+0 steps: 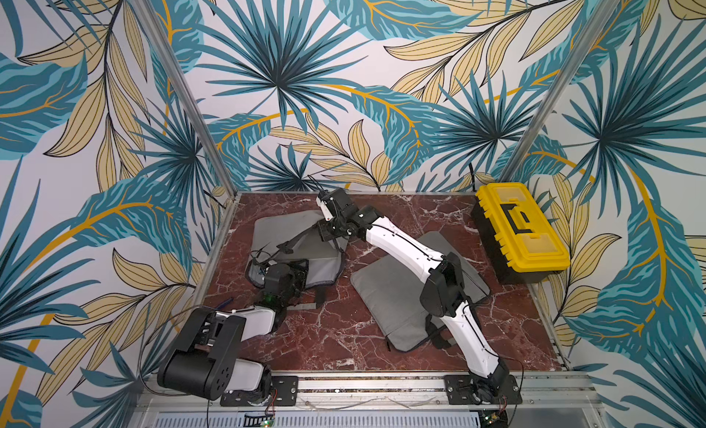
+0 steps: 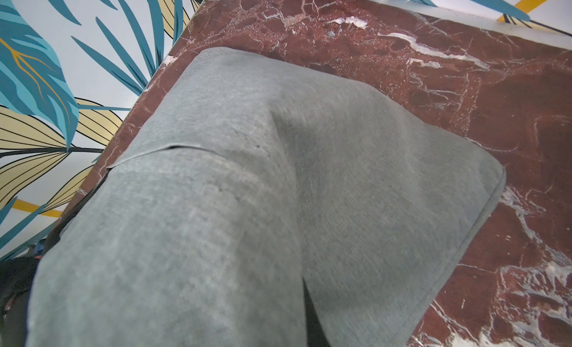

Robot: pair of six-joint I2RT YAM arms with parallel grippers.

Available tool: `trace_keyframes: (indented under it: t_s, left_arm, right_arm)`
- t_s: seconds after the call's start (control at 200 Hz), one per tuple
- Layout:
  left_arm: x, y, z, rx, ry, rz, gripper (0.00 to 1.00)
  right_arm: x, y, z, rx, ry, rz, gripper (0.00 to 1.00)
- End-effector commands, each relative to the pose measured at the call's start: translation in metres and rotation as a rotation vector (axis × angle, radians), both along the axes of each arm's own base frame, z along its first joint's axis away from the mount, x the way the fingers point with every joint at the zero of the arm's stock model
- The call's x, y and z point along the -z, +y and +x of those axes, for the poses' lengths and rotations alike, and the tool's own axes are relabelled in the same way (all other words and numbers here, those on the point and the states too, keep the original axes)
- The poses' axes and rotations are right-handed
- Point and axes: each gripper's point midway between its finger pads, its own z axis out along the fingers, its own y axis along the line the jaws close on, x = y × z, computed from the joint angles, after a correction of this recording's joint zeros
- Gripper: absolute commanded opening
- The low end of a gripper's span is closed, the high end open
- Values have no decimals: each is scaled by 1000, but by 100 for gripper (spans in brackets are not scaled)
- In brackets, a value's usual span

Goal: Open the zippered laptop bag and take out the laptop
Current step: Take out the laptop from the zippered laptop bag.

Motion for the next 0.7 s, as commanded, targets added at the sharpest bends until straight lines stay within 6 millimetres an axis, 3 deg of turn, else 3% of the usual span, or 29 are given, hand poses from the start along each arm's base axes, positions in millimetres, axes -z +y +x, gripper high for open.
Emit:
trace_keyframes:
  t_s: [0.0,0.33,0.696]
  left_arm:
    - [-20,7,19,-13,-89,12,48]
    - [-23,12,45,14,-114,43,48]
    - [-13,9,67,29,-122,-3,48]
  right_arm:
    - [-42,17,3,-11,-54,136,0]
    - [-39,22,2,-28,-40,153,0]
    - [-34,26,1,-45,-31,157,0]
